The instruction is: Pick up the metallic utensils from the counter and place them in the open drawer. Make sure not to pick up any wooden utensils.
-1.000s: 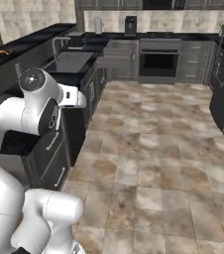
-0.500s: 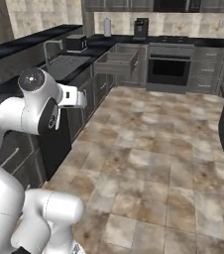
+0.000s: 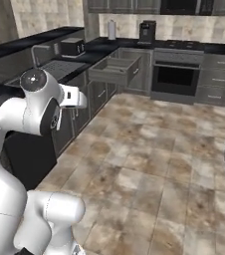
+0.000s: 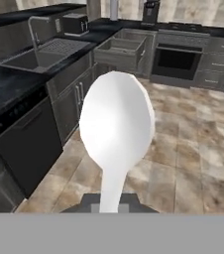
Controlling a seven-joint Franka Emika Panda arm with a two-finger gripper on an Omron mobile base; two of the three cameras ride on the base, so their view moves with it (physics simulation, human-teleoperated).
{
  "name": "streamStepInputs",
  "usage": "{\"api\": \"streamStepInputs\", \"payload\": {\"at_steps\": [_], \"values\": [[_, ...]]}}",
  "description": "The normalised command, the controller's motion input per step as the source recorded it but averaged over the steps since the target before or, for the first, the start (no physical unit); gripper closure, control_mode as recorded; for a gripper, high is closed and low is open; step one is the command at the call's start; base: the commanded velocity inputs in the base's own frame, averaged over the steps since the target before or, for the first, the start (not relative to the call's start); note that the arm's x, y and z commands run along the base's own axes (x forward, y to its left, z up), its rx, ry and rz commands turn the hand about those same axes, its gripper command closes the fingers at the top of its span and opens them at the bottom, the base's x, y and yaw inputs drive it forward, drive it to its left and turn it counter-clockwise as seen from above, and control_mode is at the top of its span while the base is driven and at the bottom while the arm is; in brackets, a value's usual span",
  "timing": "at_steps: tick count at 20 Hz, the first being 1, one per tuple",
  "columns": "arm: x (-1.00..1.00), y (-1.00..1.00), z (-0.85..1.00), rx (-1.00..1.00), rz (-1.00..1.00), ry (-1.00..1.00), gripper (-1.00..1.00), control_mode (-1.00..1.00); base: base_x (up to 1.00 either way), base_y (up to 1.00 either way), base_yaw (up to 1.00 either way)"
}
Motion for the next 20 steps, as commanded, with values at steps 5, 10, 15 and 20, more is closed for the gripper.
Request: {"api": "streamStepInputs", "payload": {"at_steps": [5, 10, 15, 20], "values": [[0.00, 0.00, 0.00, 0.00, 0.00, 0.00, 1.00, 1.00, 1.00, 0.00, 0.11], [0.00, 0.00, 0.00, 0.00, 0.00, 0.00, 1.00, 1.00, 1.00, -0.01, 0.00], [0.00, 0.00, 0.00, 0.00, 0.00, 0.00, 1.00, 1.00, 1.00, -0.04, 0.00], [0.00, 0.00, 0.00, 0.00, 0.00, 0.00, 1.00, 1.00, 1.00, 0.00, 0.00]]}}
